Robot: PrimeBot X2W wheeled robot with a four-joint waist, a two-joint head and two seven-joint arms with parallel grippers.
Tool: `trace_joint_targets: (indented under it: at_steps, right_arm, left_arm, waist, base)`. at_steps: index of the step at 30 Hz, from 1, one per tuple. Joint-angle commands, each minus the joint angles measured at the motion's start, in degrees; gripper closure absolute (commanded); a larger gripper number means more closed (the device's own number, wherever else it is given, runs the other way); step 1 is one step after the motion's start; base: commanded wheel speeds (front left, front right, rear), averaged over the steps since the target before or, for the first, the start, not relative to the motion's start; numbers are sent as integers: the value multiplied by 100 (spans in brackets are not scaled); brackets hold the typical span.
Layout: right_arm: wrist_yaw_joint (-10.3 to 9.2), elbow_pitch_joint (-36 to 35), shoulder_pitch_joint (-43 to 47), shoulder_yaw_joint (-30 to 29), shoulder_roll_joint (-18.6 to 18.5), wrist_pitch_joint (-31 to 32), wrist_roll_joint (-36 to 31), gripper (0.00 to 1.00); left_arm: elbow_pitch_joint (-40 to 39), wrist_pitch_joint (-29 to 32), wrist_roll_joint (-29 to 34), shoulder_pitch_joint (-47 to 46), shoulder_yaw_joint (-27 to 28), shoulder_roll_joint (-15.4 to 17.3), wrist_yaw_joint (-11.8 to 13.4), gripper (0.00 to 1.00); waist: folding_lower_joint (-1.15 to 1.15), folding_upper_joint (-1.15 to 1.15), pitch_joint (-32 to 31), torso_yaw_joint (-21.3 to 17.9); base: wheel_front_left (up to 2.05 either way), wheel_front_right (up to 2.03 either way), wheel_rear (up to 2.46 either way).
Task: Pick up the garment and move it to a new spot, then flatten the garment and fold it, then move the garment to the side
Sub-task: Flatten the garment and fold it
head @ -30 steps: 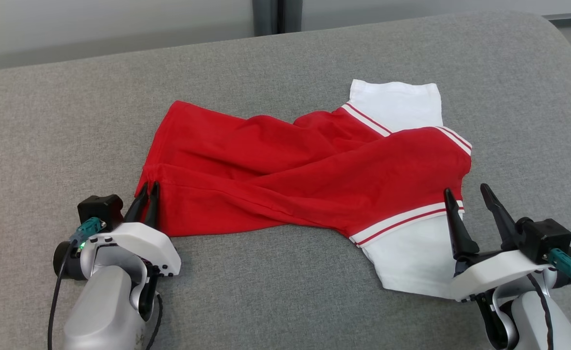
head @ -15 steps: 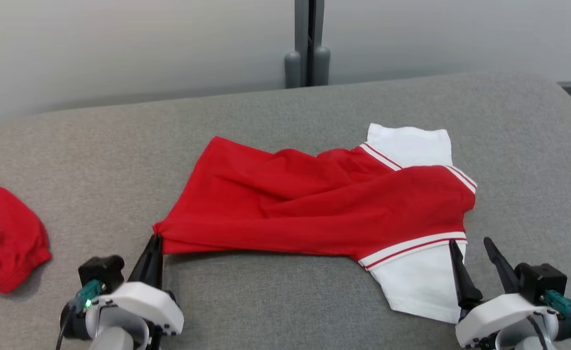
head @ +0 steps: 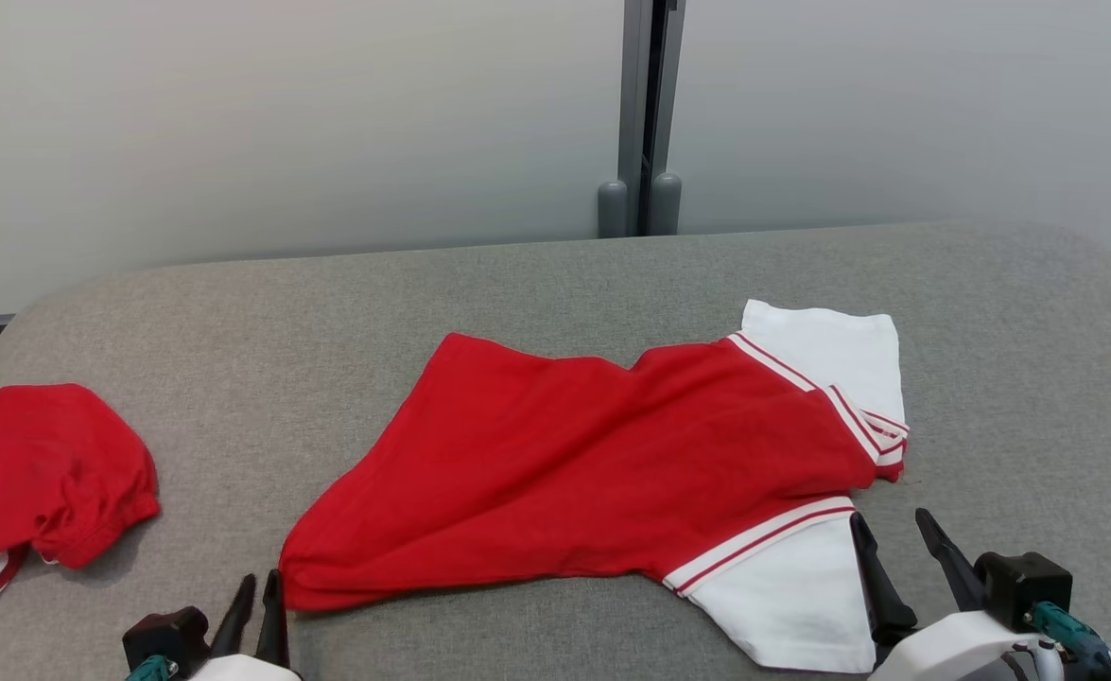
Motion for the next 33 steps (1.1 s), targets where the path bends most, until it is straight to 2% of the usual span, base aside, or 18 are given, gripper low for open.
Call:
trace_joint_targets:
  at_steps: [1, 11, 18, 26, 33]
  right_arm:
    - [1, -28, 70, -26, -21, 0, -18, 0]
    - [1, -338, 356, -43, 46, 0, -354, 0]
    - [1, -482, 509, -38, 66, 1, -465, 0]
    - [1, -439, 513, 2, 74, 1, -423, 0]
    - [1, 62, 562, 8, 72, 1, -369, 0]
  left_arm:
    - [-81, -2, 88, 79, 86, 34, 54, 0]
    - [-894, -2, 679, 621, 182, 28, 159, 0]
    - [-1226, -2, 754, 886, 84, 29, 250, 0]
    - [-1257, -2, 649, 887, 50, 28, 286, 0]
    - [-1067, -2, 529, 773, -74, 28, 235, 0]
  waist:
    - [0, 0, -23, -28]
    - [0, 0, -200, -137]
    - [0, 0, -273, -105]
    - [0, 0, -208, -55]
    - [0, 0, -65, -61]
  base:
    - [0, 0, 0]
    - [0, 0, 0]
    - [0, 0, 0]
    - [0, 0, 0]
    - [0, 0, 0]
